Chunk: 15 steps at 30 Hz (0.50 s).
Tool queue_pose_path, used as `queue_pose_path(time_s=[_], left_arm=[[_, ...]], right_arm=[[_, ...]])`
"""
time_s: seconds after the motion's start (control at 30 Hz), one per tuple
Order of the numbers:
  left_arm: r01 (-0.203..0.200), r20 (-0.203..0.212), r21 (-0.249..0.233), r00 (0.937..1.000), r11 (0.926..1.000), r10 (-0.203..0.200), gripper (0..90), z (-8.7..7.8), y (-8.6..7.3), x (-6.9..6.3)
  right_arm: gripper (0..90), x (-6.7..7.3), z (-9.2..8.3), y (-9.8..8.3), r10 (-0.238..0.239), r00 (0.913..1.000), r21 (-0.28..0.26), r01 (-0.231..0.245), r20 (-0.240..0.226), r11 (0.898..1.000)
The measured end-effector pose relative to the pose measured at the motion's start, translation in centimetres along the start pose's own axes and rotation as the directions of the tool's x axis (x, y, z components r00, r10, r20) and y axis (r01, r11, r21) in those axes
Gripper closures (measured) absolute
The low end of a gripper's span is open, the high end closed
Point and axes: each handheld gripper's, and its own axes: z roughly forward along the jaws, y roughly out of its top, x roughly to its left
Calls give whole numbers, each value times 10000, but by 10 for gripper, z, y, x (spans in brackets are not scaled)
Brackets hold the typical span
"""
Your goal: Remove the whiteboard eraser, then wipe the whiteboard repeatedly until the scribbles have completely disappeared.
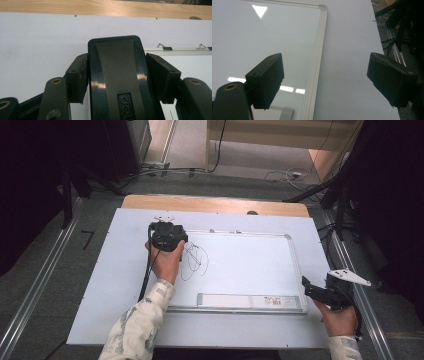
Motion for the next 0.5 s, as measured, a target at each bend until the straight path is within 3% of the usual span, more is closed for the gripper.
queue_pose_path(time_s=[0.5], left_arm=[[50,74,-44,10000,10000,-50,390,-6,-5,2]], right_arm=[[127,2,0,1,-43,10000,-4,43,-20,10000]])
